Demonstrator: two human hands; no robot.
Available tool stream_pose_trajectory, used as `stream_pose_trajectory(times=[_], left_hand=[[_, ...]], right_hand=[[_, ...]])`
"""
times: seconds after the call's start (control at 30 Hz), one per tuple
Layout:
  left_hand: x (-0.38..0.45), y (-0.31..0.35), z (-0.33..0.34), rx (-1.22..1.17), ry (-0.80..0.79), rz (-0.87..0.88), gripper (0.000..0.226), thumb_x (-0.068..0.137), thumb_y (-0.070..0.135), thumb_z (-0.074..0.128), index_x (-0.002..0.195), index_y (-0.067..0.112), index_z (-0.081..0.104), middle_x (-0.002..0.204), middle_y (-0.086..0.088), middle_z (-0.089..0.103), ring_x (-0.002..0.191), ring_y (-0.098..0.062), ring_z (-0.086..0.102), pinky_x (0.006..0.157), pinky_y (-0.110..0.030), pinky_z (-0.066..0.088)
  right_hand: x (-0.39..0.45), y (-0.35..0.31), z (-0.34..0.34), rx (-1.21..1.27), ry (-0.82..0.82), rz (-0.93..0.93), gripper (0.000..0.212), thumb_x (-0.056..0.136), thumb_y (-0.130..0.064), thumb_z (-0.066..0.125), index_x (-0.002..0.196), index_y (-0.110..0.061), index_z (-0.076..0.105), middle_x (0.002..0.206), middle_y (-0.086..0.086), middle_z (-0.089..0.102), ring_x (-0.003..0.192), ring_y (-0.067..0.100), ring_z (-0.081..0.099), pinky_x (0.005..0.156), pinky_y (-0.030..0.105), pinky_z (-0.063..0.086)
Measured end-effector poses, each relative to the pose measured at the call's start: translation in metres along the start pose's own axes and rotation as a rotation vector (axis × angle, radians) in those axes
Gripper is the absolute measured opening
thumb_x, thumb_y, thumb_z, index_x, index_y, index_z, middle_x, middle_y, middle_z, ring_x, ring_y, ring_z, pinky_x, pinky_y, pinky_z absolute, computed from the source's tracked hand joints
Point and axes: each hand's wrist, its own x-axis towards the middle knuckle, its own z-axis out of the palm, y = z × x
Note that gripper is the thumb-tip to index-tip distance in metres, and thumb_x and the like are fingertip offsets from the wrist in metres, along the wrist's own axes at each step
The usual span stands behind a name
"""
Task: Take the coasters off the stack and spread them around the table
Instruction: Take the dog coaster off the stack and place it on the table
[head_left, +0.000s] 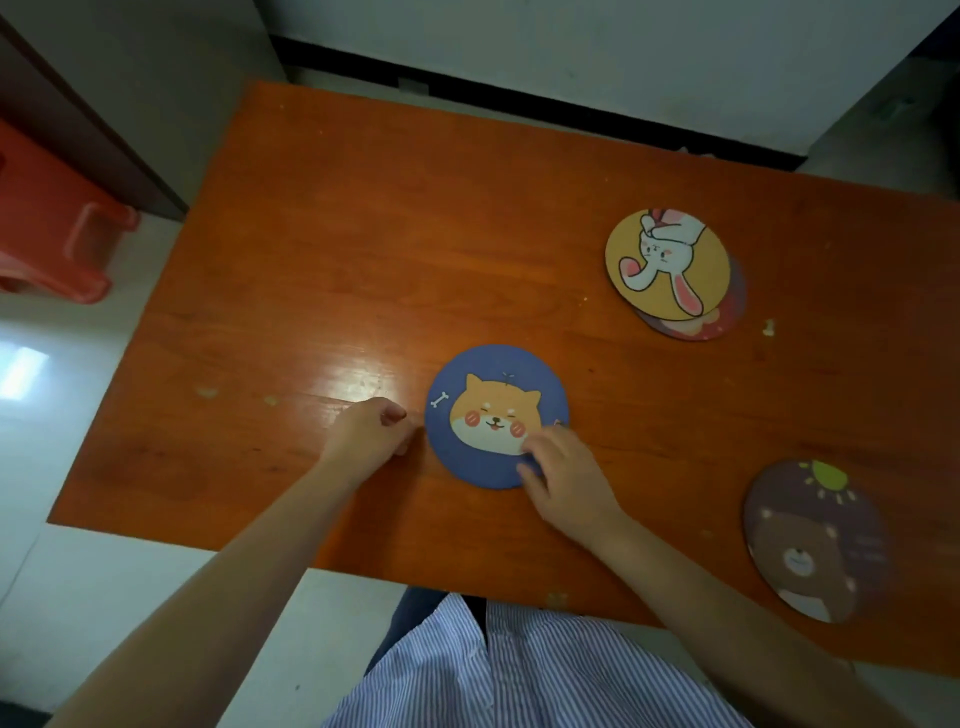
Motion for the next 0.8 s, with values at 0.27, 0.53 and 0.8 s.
stream_pose_trajectory(times=[0.27,0.53,0.8], left_hand=[[-0.009,0.045,0.033,-0.024,0.234,-0.057,0.031,0.085,0.018,0.06,0.112,0.003,0.058,0.109,-0.018,0.066,0.098,-0.034,0.06,0.074,-0.036,0.047],[-0.01,0.024,0.017,-0.019,0.148,-0.031,0.018,0.085,0.014,0.058,0.069,0.01,0.05,0.063,-0.003,0.05,0.07,-0.026,0.047,0.056,-0.029,0.037],[-0.016,0.001,0.004,0.114,0.033,0.037,0.04,0.086,0.011,0.059,0.054,0.018,0.036,0.057,0.001,0.041,0.068,-0.025,0.044,0.06,-0.03,0.035]], right_hand=[[0.049,0.017,-0.011,0.22,0.095,0.618,0.044,0.09,-0.021,0.06,0.128,-0.005,0.047,0.128,0.015,0.054,0.119,0.029,0.05,0.094,0.038,0.046],[0.031,0.01,-0.004,0.211,0.186,0.605,0.018,0.091,-0.009,0.057,0.104,-0.001,0.066,0.105,0.017,0.065,0.097,0.028,0.058,0.076,0.032,0.044],[0.026,-0.015,0.009,0.182,0.187,0.636,0.02,0.092,-0.007,0.054,0.108,-0.001,0.063,0.11,0.017,0.061,0.099,0.027,0.057,0.078,0.029,0.043]])
